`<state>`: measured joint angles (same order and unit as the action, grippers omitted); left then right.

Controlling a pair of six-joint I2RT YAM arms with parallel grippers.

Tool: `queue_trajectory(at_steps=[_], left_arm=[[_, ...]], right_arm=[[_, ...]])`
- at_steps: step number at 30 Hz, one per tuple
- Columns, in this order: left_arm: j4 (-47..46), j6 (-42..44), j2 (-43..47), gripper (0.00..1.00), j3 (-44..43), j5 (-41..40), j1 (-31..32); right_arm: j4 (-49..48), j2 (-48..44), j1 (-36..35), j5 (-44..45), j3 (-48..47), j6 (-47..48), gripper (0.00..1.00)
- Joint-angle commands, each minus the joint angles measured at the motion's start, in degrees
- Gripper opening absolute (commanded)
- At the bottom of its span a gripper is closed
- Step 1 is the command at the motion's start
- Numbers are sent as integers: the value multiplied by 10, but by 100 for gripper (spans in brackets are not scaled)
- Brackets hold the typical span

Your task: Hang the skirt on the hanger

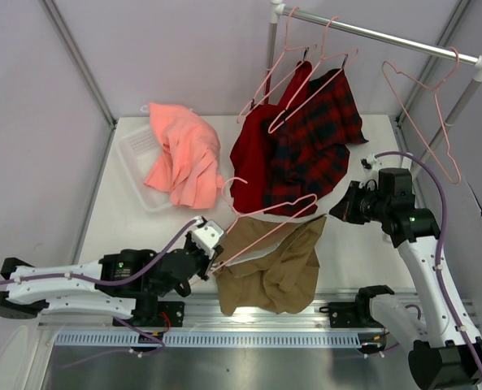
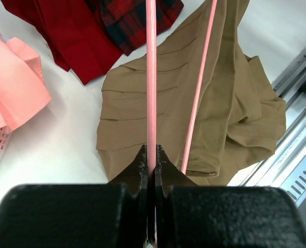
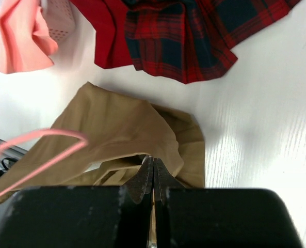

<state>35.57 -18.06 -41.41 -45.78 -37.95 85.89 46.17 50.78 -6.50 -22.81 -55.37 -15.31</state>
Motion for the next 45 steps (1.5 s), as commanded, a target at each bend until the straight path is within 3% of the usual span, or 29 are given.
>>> queue_trajectory(at_steps=[1, 22, 45], left_arm=[[0, -16, 8, 0, -4, -5, 3], [-39, 8, -42, 0, 7, 67, 6], [-43, 10, -54, 0, -5, 16, 7]], right_arm=[[0, -16, 4, 16, 1, 16, 0], [18, -30, 4, -22, -14, 50, 0], [49, -26, 4, -59, -25, 83, 0]])
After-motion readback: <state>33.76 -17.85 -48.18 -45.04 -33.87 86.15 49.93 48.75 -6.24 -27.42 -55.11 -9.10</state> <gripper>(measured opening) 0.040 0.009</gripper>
